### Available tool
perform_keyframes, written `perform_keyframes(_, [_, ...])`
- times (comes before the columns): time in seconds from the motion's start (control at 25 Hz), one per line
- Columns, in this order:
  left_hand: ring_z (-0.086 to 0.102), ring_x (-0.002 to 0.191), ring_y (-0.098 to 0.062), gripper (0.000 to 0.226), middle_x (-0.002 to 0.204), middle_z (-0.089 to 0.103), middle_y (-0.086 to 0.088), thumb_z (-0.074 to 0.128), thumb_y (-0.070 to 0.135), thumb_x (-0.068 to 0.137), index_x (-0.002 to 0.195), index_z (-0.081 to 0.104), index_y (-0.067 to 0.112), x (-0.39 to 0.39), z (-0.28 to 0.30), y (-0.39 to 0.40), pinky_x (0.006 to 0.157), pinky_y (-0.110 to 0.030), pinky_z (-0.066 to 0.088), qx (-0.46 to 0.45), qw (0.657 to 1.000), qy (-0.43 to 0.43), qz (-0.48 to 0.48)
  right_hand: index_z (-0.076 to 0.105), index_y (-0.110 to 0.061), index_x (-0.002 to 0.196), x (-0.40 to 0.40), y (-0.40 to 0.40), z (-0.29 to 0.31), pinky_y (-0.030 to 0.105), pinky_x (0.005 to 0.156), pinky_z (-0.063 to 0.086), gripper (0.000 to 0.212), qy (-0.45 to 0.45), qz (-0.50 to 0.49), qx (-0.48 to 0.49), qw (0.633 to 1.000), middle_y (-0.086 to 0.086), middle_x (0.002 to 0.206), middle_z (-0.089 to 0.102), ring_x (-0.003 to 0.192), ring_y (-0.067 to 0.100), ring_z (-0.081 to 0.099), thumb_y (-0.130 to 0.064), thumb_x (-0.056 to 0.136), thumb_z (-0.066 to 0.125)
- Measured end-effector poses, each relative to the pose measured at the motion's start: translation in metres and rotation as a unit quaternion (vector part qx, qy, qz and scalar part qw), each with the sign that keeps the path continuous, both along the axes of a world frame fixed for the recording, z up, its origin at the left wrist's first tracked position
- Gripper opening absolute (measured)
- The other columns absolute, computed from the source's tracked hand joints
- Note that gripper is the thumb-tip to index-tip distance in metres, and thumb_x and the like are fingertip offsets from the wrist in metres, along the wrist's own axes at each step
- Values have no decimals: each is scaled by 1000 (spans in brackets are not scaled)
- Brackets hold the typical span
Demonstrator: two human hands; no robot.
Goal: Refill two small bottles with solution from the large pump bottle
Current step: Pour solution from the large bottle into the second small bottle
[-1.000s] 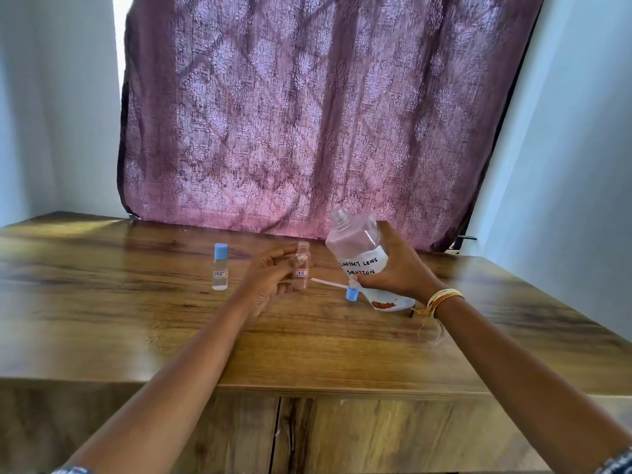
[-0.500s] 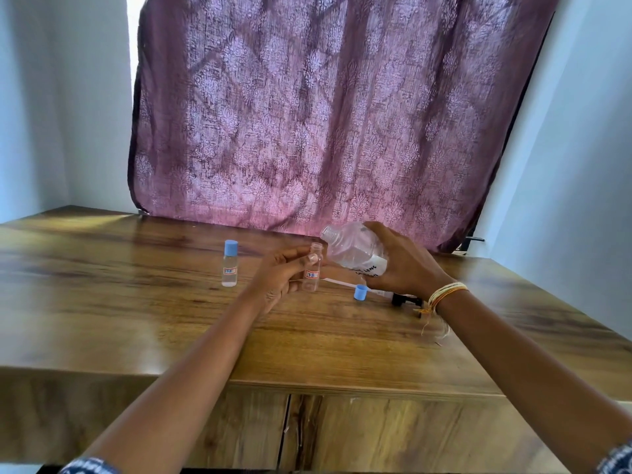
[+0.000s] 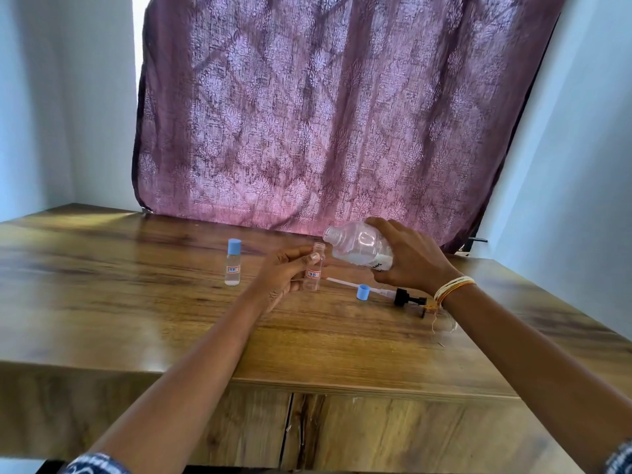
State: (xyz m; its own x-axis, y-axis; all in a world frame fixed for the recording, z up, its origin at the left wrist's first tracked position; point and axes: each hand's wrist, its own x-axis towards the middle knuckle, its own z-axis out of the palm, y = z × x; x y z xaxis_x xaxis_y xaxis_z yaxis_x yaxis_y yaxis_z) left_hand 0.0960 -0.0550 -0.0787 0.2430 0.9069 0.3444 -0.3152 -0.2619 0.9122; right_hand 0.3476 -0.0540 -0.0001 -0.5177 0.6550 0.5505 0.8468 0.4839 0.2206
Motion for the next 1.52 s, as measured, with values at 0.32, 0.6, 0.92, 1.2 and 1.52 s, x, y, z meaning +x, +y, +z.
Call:
perform_keyframes(0.32, [71,94,-32,35,106,72,-17,66,19,81,113,68,8,-1,-1,0,72,-41,60,5,1000,0,-15,29,-30,137,-2,-4,3,34,66,51,90,-37,-13,26,999,4,109,57,87,28,62,-43,62,77])
perform_keyframes(0.6, [73,91,-30,29,103,74,-16,67,22,80,106,73,15,-3,-3,1,70,-39,61,13,1000,-7,-21,33,-27,142,-7,-8,8,40,73,54,87,-61,-40,31,997,5,116,57,94,29,61,-44,67,75])
perform_keyframes(0.92, [73,90,-30,29,104,74,-17,69,25,78,104,74,15,-2,-3,2,71,-41,61,23,1000,-5,-11,34,-26,144,-10,-10,13,41,75,54,88,-77,-49,30,995,5,118,56,95,29,59,-40,68,75])
perform_keyframes(1.2, [73,90,-31,31,104,74,-16,68,27,78,106,73,14,-2,-4,3,75,-43,59,28,1000,6,-8,36,-25,142,-8,-10,14,39,73,54,87,-96,-50,44,993,6,116,57,92,28,60,-39,66,76])
perform_keyframes(1.52, [73,90,-31,28,103,74,-14,70,28,78,103,74,16,-2,-6,7,72,-40,61,34,999,4,-14,37,-25,140,-8,-10,15,38,71,54,87,-104,-51,56,992,6,114,58,90,29,61,-39,64,78])
